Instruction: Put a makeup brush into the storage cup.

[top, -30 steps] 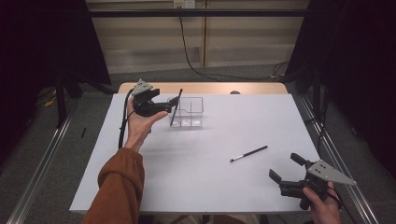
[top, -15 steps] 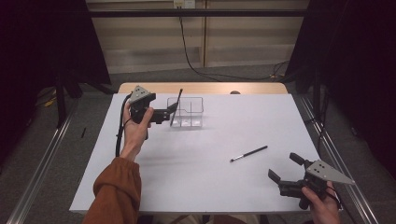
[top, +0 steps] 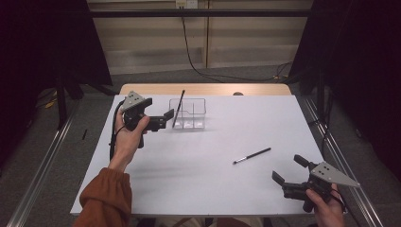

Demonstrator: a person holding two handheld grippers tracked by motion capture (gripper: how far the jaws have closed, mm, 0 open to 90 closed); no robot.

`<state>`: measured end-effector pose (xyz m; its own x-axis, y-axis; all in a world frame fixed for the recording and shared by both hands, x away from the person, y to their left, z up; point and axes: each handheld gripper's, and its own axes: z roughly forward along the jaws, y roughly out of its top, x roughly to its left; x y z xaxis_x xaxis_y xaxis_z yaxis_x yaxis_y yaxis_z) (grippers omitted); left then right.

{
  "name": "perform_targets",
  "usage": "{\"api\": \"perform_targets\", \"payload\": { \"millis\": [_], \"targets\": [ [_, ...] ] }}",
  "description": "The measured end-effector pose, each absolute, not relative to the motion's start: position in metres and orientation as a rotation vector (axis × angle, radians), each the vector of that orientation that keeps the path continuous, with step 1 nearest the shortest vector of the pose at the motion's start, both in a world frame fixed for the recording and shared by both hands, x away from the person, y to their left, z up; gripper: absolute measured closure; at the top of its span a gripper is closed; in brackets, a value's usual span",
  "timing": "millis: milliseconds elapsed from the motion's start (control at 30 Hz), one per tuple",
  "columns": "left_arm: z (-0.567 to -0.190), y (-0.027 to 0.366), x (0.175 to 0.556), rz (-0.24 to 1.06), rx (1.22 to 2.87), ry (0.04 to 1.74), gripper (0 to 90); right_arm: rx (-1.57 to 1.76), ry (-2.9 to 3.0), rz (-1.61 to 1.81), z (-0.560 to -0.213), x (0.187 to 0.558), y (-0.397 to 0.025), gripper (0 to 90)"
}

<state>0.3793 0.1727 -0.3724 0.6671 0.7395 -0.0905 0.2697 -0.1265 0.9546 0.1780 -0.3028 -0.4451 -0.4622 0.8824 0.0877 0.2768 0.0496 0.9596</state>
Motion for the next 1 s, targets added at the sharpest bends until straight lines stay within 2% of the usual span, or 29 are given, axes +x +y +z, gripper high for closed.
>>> {"api": "perform_targets", "payload": {
  "millis": [633,1000],
  "targets": [
    [-0.38,0.198,0.334,0.549,1.66,0.835,2.9,1.153,1.797,1.418,-0.445,0.176,-0.302,0.0],
    [-0.396,0.219,0.302,0.525,1.663,0.893,2.7,1.154,1.794,1.411,-0.445,0.176,-0.302,0.0]
  ]
}}
